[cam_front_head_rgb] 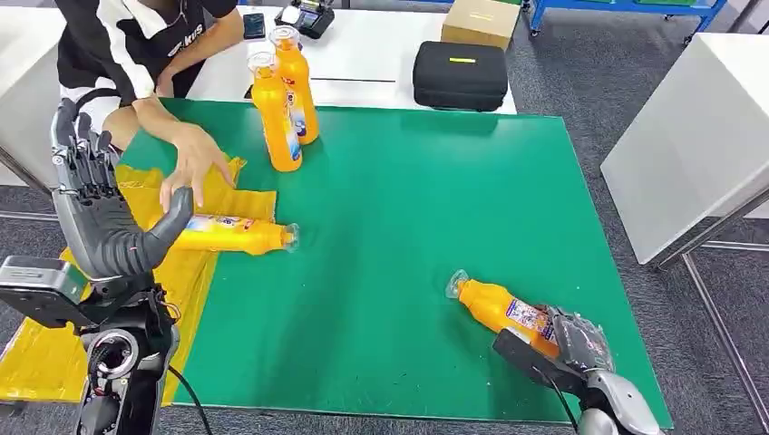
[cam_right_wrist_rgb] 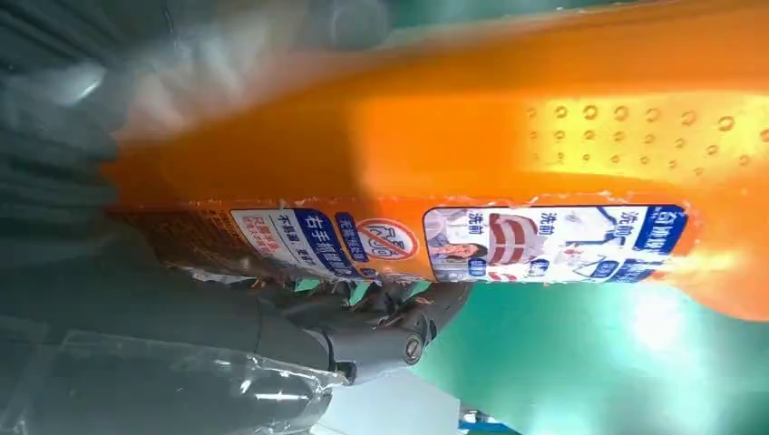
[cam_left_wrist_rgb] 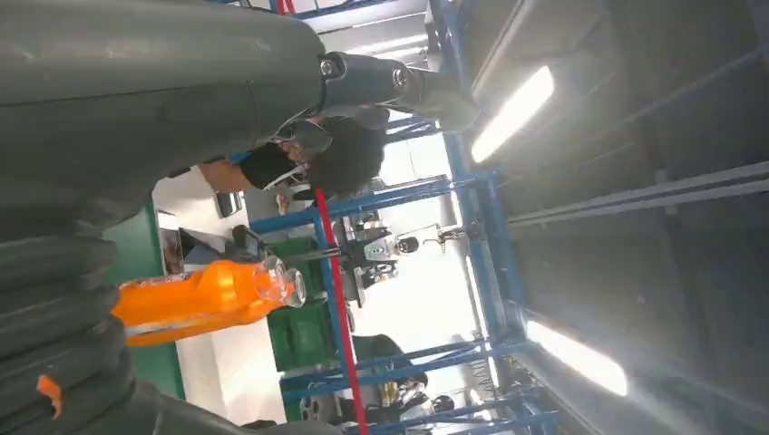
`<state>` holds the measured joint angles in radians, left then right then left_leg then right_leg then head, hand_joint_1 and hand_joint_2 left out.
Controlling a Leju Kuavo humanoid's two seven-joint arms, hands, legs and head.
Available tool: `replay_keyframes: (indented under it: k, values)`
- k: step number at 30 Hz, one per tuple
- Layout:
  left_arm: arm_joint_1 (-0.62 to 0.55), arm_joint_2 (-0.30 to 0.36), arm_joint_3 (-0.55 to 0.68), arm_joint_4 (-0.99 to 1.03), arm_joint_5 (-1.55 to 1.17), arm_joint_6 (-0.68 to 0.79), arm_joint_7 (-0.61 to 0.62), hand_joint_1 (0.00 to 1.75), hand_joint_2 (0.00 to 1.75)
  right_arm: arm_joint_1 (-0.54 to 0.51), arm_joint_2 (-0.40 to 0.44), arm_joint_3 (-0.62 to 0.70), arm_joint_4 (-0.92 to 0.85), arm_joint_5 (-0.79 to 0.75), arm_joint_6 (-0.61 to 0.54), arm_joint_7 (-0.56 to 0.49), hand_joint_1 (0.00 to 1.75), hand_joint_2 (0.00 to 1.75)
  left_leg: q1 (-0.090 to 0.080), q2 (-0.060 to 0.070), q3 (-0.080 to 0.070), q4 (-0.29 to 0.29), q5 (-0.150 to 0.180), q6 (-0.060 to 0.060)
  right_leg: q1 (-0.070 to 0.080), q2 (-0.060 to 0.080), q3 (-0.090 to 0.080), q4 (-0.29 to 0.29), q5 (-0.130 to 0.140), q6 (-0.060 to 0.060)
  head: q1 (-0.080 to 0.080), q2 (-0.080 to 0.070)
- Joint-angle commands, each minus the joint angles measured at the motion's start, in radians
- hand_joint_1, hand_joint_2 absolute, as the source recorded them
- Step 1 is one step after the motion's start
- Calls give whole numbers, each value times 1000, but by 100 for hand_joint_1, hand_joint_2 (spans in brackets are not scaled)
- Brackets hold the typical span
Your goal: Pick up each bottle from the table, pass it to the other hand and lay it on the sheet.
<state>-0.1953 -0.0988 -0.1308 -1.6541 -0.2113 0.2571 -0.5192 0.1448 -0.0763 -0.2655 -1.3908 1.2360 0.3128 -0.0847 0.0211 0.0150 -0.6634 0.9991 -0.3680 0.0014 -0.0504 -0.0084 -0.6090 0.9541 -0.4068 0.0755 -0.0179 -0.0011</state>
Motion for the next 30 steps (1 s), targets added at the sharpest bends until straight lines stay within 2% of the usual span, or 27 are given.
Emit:
replay_keyframes:
  k: [1, 5, 9, 10, 12, 13, 16, 19, 20, 21, 24, 26, 29, 30]
  values:
    - [-5, 2, 20, 32, -11, 0, 11, 0, 175, -31, 65, -47, 82, 26, -67, -36, 175, 175, 1, -1, 4, -1, -1, 0, 2, 0, 4, -1, -1, -5, 0, 0]
    - [-2, 1, 21, 28, -12, 0, 11, 0, 175, -29, 69, -48, 64, 28, -89, -42, 175, 175, 1, 0, 4, -1, -2, 0, 2, 1, 5, -1, -1, -6, 0, 0]
    - [20, -3, 30, 7, -14, -19, 10, 0, 175, -46, 131, -64, -56, -40, -275, -147, 175, 175, 1, 1, 5, 0, -1, 1, 1, 2, 5, 0, -1, -7, 0, 0]
    - [21, -3, 30, 5, -13, -25, 10, 0, 175, -50, 138, -64, -71, -59, -292, -160, 175, 175, 0, 2, 5, 0, -1, 3, 1, 3, 5, 1, -1, -8, 0, 0]
    - [12, -3, 14, 17, -7, -53, 21, 0, 175, -49, 156, -60, -123, -100, -356, -192, 175, 175, 0, 1, -2, 0, 2, 3, 0, 2, -1, 1, 3, -2, 0, 0]
    - [5, -4, 5, 25, -4, -67, 28, 0, 175, -48, 160, -56, -135, -118, -379, -207, 175, 175, 0, 2, 1, 1, 0, 3, 1, 3, 2, 2, 1, -5, 0, 0]
    - [-15, -8, -20, 49, 29, -114, 50, 0, 175, -62, 194, -62, -161, -158, -552, -226, 175, 175, 0, -1, -2, 0, 2, 3, 0, 0, 0, 1, 1, -2, 0, 0]
    - [-31, -6, -55, 74, 43, -152, 86, 0, 175, -74, 212, -42, -179, -266, -651, -260, 175, 175, 0, -1, -2, 0, 1, 3, 0, 0, 0, 1, 1, -2, 0, 0]
    - [-36, -7, -63, 80, 49, -161, 92, 0, 175, -78, 214, -32, -181, -292, -666, -269, 175, 175, 0, -1, 1, 1, 0, 3, 1, 1, 3, 2, -1, -4, 0, 0]
    - [-42, -3, -77, 91, 52, -177, 103, 0, 175, -83, 220, -27, -186, -346, -689, -290, 175, 175, 0, -1, -3, 0, 2, 3, 0, 0, -1, 1, 1, -1, 0, 0]
    - [-42, -7, -80, 92, 52, -176, 102, 0, 175, -85, 221, -23, -185, -345, -689, -289, 175, 175, 0, -2, 0, 1, 0, 3, 1, 0, 2, 1, -1, -4, 0, 0]
    - [-42, -7, -80, 92, 52, -176, 102, 0, 175, -85, 221, -23, -185, -345, -689, -289, 175, 175, 0, -1, -3, 0, 1, 2, 0, 0, -1, 0, 1, -1, 0, 0]
    - [-59, 12, -118, 125, 92, -232, 134, 0, 175, -110, 222, 2, -172, -471, -753, -360, 175, 175, 1, -1, 1, 0, -1, 2, 1, 1, 3, 1, -1, -4, 0, 0]
    - [-65, 14, -129, 135, 105, -242, 136, 0, 175, -121, 223, 15, -167, -503, -746, -368, 175, 175, 0, -1, -2, 0, 1, 2, 0, 0, -1, 0, 1, -2, 0, 0]
